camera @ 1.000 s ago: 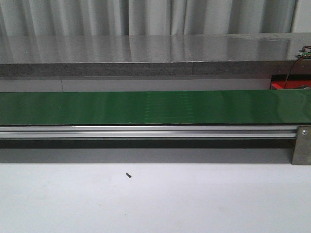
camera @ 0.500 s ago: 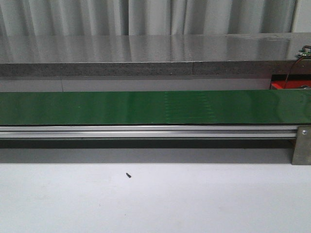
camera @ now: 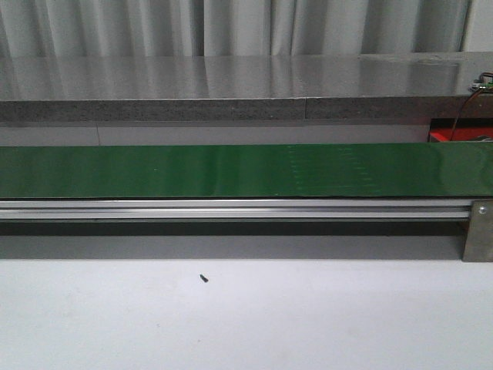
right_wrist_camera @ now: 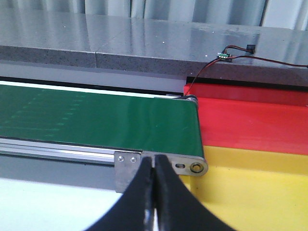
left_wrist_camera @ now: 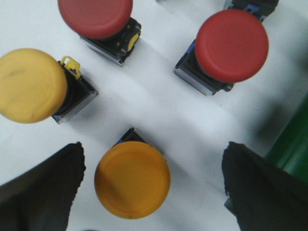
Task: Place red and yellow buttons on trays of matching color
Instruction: 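Grasp the yellow button with the left gripper and carry it to the belt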
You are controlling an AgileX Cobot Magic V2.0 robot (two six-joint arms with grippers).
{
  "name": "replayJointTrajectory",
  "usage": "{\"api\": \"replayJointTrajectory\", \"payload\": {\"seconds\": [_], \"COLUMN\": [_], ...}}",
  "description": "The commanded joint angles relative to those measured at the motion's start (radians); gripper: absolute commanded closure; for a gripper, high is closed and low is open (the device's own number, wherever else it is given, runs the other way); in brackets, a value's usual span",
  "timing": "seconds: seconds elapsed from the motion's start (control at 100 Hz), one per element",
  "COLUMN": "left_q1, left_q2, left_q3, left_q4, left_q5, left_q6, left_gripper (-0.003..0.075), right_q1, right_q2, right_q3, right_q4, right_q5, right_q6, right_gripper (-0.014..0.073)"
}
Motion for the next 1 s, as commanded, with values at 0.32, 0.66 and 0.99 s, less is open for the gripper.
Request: {"api": "replayJointTrajectory", "payload": {"seconds": [0.32,0.66,0.99], "left_q1": [-0.005,-0.005,-0.005], "left_q2": [-0.032,0.036,0.036], "left_q3": [-0.032,-0.032,-0.032], "left_q4": [0.012,0.008,0.01], "left_q5": [0.001,0.02,0.006], "left_q6": [0.0,0.0,0.0], "left_gripper": [0.0169,0.0175,0.0378], "right_q1": [-0.005,-0.005,-0.005], "right_q2": [-0.018,-0.018,-0.018], "right_q3": [-0.019,-0.019,-0.019], "right_q4": [-0.009,-0.009,-0.009], "right_q5": [-0.079,-0.079,-0.079], "right_q6": [-0.001,-0.001,-0.001], "right_gripper": [0.0661,0.0661,0.0661]}}
